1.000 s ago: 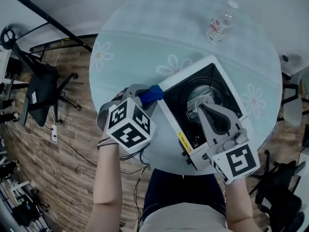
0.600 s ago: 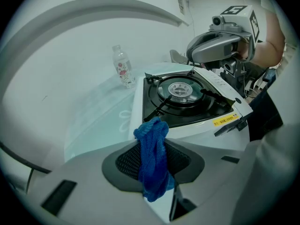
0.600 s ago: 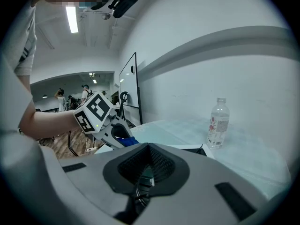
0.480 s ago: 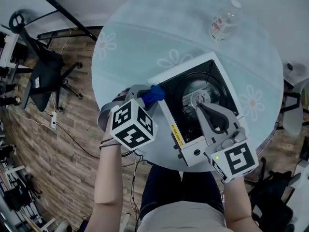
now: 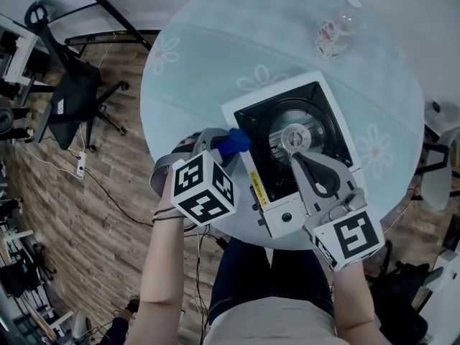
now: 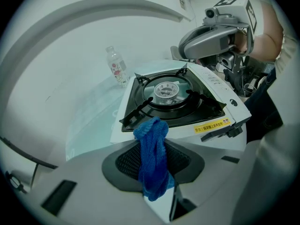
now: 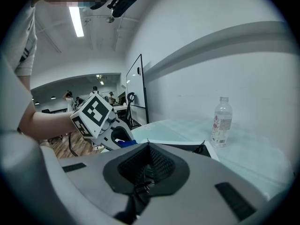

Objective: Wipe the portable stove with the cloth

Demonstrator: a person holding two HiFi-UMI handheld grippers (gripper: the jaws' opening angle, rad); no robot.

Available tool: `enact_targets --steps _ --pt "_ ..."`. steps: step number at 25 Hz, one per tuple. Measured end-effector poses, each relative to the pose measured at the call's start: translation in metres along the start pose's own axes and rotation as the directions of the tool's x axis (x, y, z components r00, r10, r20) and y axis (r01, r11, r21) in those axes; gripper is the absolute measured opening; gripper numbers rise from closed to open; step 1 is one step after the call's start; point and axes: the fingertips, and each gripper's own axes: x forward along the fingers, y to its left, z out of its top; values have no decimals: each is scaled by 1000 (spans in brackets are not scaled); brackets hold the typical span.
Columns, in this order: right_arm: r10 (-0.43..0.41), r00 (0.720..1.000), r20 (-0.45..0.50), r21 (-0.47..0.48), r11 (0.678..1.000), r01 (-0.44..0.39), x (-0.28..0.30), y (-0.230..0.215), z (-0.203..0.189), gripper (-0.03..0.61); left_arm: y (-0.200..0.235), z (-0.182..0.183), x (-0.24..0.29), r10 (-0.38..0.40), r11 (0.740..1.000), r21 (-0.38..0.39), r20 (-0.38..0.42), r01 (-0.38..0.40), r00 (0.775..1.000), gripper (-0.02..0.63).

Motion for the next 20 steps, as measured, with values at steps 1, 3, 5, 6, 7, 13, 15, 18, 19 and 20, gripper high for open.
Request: enact_targets --steps 1,3,5,6,7,13,15,18,19,20 --pt "6 1000 0 -2 1000 -6 -2 1 -1 21 -3 0 0 3 1000 -1 -3 -3 1000 134" --pt "16 1000 -1 -7 1000 -16 -6 1 -2 21 -8 0 -1 11 1000 -1 -12 -11 1000 133" --pt "24 1000 -2 -12 1000 -24 -11 1 -4 21 -13 1 -2 20 1000 3 -23 -20 1000 133" --pt "28 1000 -3 -14 1000 -28 -14 1 -5 21 -16 1 -3 25 1000 4 -27 -25 999 135" --pt "32 999 -3 -16 999 -32 -16 1 -7 21 -19 1 -3 30 1000 4 -31 -30 999 133" --pt "57 998 -5 -34 998 -57 -31 2 -14 21 -33 1 -7 65 998 -6 -52 -65 997 133" --pt "65 998 -5 -41 997 -66 -36 2 -15 21 -37 1 -7 76 997 -4 -62 -76 995 133" --pt "78 997 -7 -47 996 -78 -42 3 -19 21 -42 1 -8 101 995 -5 -75 -102 992 133" --pt "83 997 -8 -49 995 -83 -44 4 -21 21 -44 1 -8 111 994 -8 -78 -112 991 133" --pt "89 996 -9 -51 995 -89 -45 5 -23 21 -45 1 -8 120 993 -10 -82 -121 989 133"
